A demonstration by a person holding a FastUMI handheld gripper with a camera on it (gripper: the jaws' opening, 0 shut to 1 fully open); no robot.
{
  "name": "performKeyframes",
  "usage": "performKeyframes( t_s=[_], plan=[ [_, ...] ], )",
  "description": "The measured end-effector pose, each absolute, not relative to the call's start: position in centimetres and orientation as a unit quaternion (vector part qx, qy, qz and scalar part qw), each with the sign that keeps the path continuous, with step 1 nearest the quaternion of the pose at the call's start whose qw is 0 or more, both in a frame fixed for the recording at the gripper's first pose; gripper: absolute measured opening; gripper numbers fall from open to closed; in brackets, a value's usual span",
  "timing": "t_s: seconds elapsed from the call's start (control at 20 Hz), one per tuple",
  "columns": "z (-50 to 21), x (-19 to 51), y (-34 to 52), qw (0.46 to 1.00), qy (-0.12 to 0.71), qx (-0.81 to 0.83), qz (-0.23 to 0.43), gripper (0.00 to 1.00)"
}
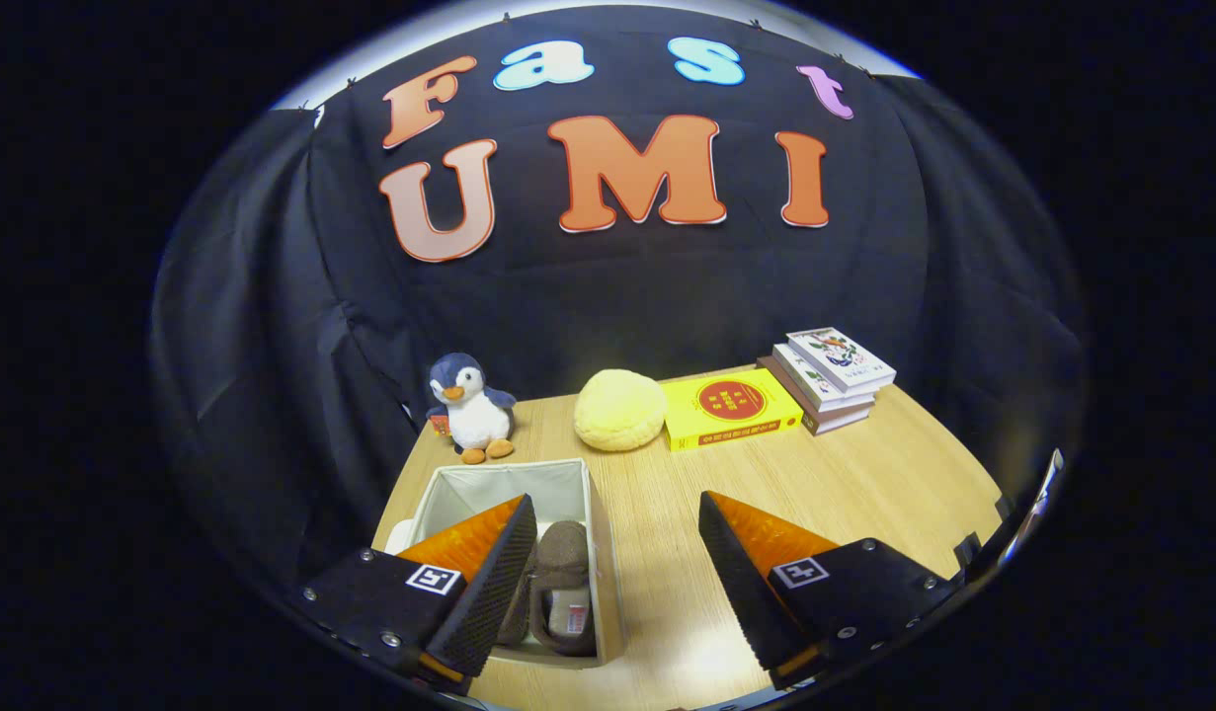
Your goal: Open the storage box then place both shoes into the box .Put the left shoe in first, then the right shoe, with the right side of both shoes facing outward in a uniform manner.
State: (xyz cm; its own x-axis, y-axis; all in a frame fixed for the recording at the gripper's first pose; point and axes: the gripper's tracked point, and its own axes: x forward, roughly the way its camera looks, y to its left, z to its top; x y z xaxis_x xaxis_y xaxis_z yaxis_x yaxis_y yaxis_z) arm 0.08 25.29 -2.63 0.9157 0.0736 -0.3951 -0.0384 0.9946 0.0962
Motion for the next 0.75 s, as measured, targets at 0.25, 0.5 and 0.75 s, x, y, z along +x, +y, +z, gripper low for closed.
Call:
performKeyframes(
  t_s=[0.25,0.5,0.75],
  plan=[
    [1.1,-0.8,23.0,0.988,0.147,0.024,0.035,0.99],
    [3.1,-2.1,21.5,0.992,0.111,0.039,0.051,0.99],
    [4.5,-2.8,18.9,0.995,0.078,0.04,0.05,0.98]
  ],
)
